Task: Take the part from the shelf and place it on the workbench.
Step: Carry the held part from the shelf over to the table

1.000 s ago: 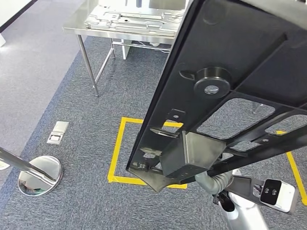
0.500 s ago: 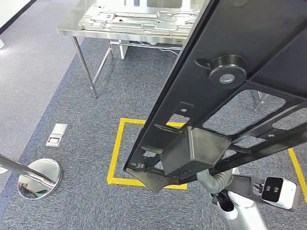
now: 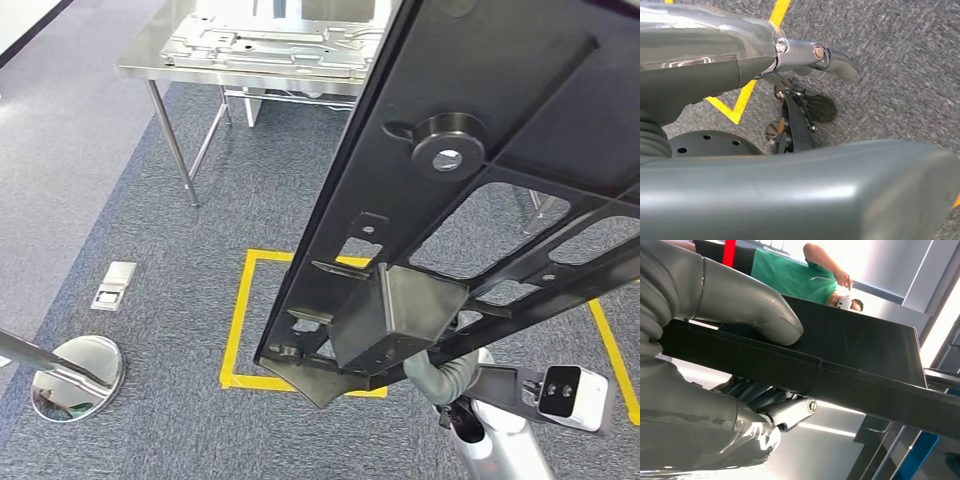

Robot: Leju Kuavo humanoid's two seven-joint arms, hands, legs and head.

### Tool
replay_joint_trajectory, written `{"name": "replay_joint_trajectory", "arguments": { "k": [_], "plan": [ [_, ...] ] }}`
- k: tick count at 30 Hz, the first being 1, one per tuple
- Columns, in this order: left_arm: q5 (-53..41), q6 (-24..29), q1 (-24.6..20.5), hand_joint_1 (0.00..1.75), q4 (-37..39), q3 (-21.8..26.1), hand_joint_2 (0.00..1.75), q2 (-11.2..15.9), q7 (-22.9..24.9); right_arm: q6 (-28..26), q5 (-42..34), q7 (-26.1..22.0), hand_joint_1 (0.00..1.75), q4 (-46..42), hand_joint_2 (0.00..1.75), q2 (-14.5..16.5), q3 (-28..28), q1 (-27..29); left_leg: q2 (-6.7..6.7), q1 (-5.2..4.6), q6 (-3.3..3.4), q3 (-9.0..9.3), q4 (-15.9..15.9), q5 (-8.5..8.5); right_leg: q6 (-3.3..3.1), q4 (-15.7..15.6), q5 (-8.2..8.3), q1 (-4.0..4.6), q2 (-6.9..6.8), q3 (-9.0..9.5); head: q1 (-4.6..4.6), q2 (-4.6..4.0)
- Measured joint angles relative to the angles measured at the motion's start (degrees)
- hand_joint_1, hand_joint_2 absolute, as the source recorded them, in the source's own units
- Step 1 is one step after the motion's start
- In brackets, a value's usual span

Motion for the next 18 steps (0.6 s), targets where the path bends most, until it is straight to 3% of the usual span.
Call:
{"name": "replay_joint_trajectory", "arguments": {
  "k": [1, 3, 5, 7, 10, 18],
  "plan": [
    [0.0, 0.0, 0.0, 0.00, 0.0, 0.0, 1.75, 0.0, 0.0, -0.1, 0.0, 0.1, 1.75, 0.1, 1.75, 0.0, 0.1, -0.1, 0.07, -0.04, -0.40, 0.27, 0.2, -0.39, 0.01, -3.3, 1.33, -0.01, -0.47, 1.56, 0.02, 0.00],
    [0.0, 0.0, 0.0, 0.00, 0.0, 0.0, 1.75, 0.0, 0.0, -0.4, 0.2, 0.1, 1.75, 0.2, 1.75, 0.0, 0.2, -0.2, 0.25, -0.30, -0.91, 0.41, 0.4, -0.85, -0.63, -6.2, 1.57, 0.14, -1.07, 2.83, 0.05, 0.00],
    [-0.1, 0.0, -0.1, 0.00, 0.0, 0.0, 1.75, 0.1, 0.0, -0.9, 0.5, 0.0, 1.75, 0.3, 1.75, 0.1, 0.2, -0.3, 0.48, -0.45, -1.09, 0.47, 0.3, -1.00, -1.53, -6.5, 1.22, 0.26, -0.85, 2.81, 0.08, 0.00],
    [-0.1, 0.0, -0.1, 0.00, 0.0, 0.0, 1.75, 0.1, 0.0, -1.1, 0.7, -0.1, 1.75, 0.3, 1.75, 0.2, 0.2, -0.4, 0.61, -0.50, -0.94, 0.70, 0.2, -1.02, -1.85, -6.6, 1.12, 0.18, -0.67, 2.92, 0.08, 0.00],
    [0.0, 0.0, -0.2, 0.00, 0.0, 0.0, 1.75, 0.1, 0.0, -1.1, 0.8, -0.1, 1.75, 0.3, 1.75, 0.3, 0.3, -0.4, 0.61, -0.55, -0.57, 0.85, 0.1, -0.86, -2.02, -6.6, 0.99, 0.15, -0.62, 3.00, 0.07, 0.00],
    [-0.1, 0.0, -0.1, 0.00, 0.0, 0.0, 1.75, 0.1, 0.0, -0.9, 0.6, -0.1, 1.75, 0.3, 1.75, 0.3, 0.3, -0.4, 0.60, -0.55, -0.69, 1.07, -0.5, -0.94, -2.22, -6.6, 0.89, 0.23, -0.77, 3.05, 0.08, -0.01]
  ]
}}
